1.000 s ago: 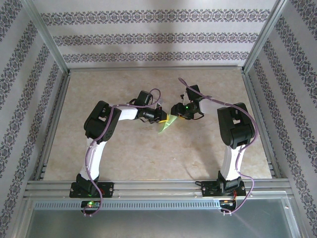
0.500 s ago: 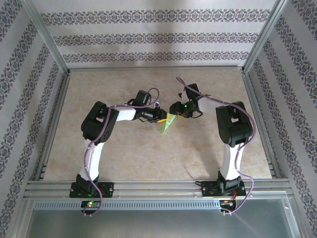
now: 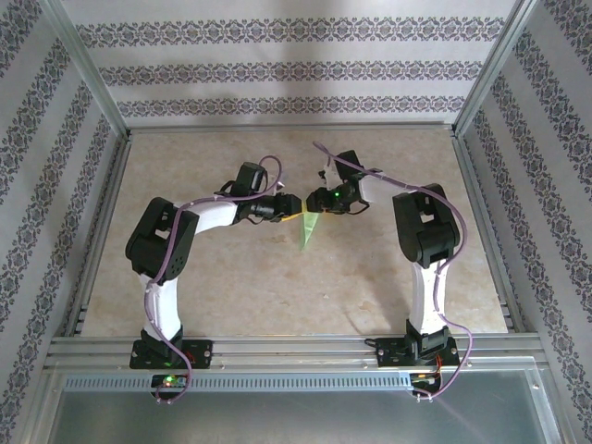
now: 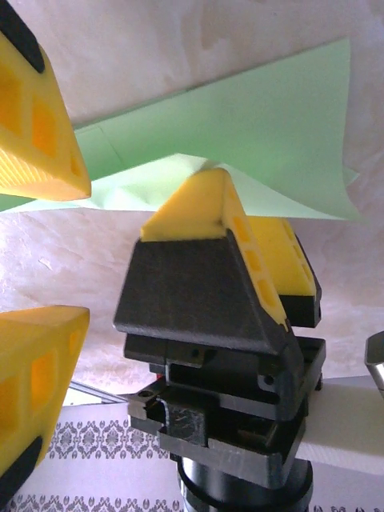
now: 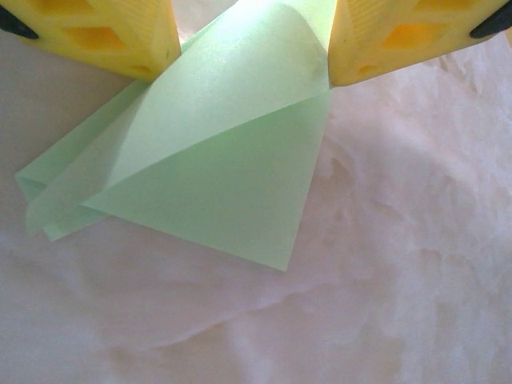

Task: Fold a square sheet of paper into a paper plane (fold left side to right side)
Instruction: Fold the wing for the fifth time at the center of the table.

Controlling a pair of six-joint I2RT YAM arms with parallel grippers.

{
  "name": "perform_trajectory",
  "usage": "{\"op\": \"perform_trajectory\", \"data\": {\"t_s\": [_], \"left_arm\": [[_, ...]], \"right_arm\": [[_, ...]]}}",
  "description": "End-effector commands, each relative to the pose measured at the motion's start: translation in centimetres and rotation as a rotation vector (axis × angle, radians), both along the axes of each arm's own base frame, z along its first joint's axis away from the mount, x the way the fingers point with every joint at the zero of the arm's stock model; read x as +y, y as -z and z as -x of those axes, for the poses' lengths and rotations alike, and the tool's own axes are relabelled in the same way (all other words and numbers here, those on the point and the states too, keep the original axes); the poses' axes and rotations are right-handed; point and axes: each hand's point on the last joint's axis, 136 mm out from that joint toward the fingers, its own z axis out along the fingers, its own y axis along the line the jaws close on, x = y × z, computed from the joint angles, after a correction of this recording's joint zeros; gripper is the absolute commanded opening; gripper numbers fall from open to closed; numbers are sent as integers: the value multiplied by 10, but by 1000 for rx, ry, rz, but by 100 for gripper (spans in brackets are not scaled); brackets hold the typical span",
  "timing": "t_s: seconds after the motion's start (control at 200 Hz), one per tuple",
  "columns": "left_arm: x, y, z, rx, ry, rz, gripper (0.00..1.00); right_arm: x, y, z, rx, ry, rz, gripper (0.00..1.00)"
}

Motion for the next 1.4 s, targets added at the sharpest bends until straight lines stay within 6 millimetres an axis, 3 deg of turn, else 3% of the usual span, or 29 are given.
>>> {"op": "perform_trajectory", "data": {"t_s": [0.0, 0.175, 0.435, 1.004, 1.394], "left_arm": [[6, 11, 2, 24, -22, -10, 40], [8, 30, -4, 58, -53, -41, 37], [4, 42, -13, 80, -54, -52, 36], [1, 51, -28, 70, -60, -76, 9], [8, 55, -28, 66, -65, -113, 8]], "right_arm": [[12, 3, 6, 12, -78, -5, 52], [14, 6, 5, 18, -94, 4, 52], [13, 8, 7, 25, -95, 15, 52], [12, 14, 12, 41, -112, 50, 51], [12, 19, 14, 49, -127, 72, 51]]}}
